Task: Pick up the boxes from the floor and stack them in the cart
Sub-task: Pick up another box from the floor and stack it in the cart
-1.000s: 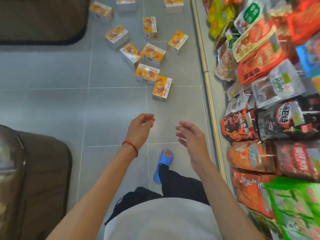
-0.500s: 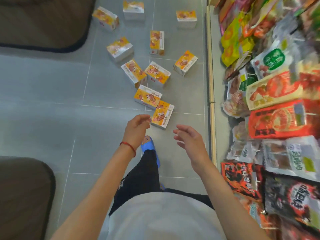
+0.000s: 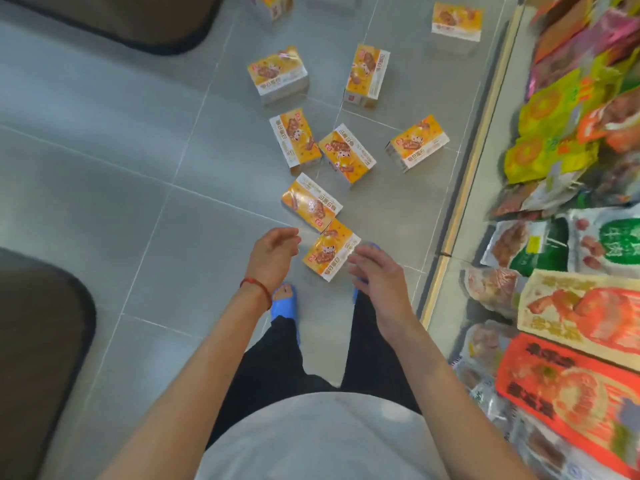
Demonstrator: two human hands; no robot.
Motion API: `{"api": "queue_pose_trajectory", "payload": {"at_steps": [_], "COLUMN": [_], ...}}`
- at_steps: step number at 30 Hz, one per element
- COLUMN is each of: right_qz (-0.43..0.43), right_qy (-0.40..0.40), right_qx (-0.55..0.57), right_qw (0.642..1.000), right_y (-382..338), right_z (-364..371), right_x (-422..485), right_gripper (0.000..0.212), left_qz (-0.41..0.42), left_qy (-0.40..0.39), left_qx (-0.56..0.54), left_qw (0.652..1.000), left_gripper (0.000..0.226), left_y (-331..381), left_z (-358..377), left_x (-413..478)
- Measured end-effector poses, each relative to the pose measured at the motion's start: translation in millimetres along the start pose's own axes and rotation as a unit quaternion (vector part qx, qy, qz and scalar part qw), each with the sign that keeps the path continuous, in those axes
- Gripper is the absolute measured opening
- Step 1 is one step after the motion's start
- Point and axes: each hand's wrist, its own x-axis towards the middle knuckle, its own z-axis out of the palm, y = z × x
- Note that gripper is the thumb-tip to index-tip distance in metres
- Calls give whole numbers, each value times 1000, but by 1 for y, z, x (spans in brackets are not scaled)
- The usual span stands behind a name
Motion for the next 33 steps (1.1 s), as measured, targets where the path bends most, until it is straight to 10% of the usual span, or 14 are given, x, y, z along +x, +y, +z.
{"api": "queue_pose_trajectory", "payload": {"at_steps": [18,33], "right_qz": [56,27], "right_qy": [-161,-184], "right_qx": [-337,-534], "right_qw": [926,825], "right_y": [-9,151], "right_z": [-60,-12], "right_x": [240,480], "right_gripper": [14,24], "left_qz": [-196,-329], "left_qy": [195,100], "left_qx": [-216,-85], "left_qw": [936,935], "left_gripper": [17,26], "left_y": [-87,-313], "left_z": [113,185], "left_x": [93,278]}}
